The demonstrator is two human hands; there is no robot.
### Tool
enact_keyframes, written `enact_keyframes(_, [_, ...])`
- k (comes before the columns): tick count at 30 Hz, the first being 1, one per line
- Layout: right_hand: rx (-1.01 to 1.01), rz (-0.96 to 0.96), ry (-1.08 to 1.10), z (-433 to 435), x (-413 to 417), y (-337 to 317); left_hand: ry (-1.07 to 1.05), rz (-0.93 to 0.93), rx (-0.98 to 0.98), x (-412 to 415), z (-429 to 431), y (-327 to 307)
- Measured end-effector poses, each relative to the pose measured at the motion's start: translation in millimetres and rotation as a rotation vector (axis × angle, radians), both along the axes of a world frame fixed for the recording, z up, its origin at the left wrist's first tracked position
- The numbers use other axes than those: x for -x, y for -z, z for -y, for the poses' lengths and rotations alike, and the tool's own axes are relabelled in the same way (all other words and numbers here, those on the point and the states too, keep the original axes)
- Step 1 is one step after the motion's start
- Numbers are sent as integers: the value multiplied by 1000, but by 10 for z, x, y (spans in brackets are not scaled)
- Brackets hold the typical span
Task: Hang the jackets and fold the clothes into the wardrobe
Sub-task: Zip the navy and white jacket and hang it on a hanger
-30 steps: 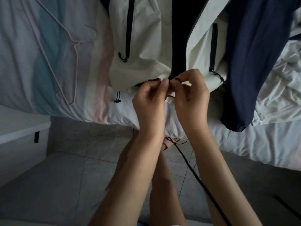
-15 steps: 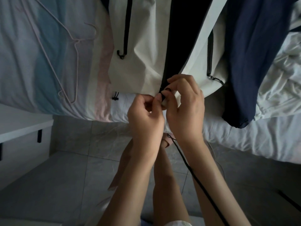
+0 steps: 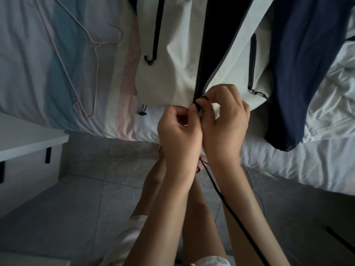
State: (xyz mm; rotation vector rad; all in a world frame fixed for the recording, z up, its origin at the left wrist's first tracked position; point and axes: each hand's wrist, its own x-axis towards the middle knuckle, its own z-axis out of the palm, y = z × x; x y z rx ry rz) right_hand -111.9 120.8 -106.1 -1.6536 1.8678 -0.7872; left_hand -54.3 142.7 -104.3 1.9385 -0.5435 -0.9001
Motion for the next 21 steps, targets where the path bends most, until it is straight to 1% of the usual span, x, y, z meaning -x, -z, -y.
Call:
enact_keyframes(4, [-4, 43, 88, 2, -45, -51, -55, -28, 9, 79, 18, -44])
enact_keyframes(7, [10, 71, 109, -12, -75, -77, -78, -52, 29, 114, 63, -61])
enact_keyframes(10, [46, 89, 209, 120, -15, -50, -17, 1, 50, 185, -50, -97])
enact_keyframes(12, [9, 138, 262, 361, 115, 0, 45, -47, 51, 220, -184, -138])
enact_keyframes(14, [-100, 187, 134, 597, 216, 7, -14, -150, 27, 162, -226, -136])
enact_keyframes(16, [-122, 178, -36, 653, 238, -1, -110, -218, -6, 41, -184, -92])
enact_keyframes(19, [-145, 182, -86, 607, 248, 31, -71, -294, -70, -74, -75, -46])
enact_keyframes(21, [-186, 180, -83, 590, 301, 84, -112, -424, -174, -124, -87, 3])
